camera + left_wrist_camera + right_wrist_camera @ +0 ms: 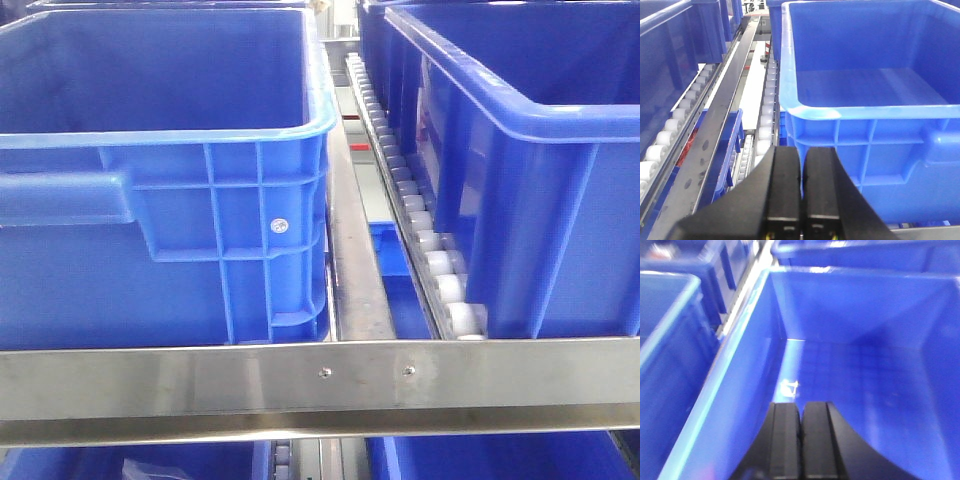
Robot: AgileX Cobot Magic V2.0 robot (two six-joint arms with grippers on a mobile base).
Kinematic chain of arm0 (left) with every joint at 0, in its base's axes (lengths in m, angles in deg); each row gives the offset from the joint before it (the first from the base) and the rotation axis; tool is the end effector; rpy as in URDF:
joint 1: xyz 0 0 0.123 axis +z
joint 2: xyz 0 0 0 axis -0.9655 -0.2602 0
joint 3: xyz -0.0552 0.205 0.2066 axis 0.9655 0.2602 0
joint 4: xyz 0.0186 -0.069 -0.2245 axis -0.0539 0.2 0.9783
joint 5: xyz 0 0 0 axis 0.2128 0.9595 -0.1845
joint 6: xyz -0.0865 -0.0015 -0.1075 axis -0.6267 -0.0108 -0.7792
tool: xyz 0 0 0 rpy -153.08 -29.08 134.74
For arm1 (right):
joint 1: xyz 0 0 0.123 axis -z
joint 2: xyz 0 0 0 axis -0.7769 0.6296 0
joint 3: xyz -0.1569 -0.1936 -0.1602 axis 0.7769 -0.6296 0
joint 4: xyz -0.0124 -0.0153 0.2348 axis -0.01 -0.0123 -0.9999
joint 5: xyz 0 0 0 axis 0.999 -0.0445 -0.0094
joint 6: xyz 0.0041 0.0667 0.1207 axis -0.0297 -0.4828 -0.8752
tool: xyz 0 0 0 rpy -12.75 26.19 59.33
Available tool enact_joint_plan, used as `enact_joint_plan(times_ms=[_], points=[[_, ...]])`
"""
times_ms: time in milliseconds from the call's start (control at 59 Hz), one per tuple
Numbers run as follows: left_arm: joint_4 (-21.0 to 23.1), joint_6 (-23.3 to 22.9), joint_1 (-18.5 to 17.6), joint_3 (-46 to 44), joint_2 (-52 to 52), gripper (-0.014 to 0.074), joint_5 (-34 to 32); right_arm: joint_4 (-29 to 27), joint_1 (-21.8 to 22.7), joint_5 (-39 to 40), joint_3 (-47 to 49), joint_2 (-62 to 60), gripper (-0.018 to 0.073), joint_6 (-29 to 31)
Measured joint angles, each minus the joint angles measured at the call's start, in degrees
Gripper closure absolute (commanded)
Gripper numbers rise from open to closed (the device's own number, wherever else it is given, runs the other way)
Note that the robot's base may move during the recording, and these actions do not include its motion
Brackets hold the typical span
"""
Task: Pick red cube and place on left shelf
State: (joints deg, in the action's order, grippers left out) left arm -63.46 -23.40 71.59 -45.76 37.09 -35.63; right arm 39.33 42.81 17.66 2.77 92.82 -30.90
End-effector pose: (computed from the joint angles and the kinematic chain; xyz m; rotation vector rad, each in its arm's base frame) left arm 0.0754 -0.0042 0.1964 0.0342 1.6164 -0.0552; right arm 0.2202 0.0303 0.3717 -0.0763 1.7714 0.1306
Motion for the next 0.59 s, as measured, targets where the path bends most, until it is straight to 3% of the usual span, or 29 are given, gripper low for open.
enact_joint_plan(times_ms=[254, 593], points=[[0.0, 0.0, 0.0, 0.0, 0.0, 0.0495, 0.0, 0.0, 0.0, 3.47, -13.87, -15.74, 0.051, 0.0], [0.0, 0.0, 0.0, 0.0, 0.0, 0.0495, 0.0, 0.0, 0.0, 2.32, -17.02, -22.06, 0.051, 0.0]])
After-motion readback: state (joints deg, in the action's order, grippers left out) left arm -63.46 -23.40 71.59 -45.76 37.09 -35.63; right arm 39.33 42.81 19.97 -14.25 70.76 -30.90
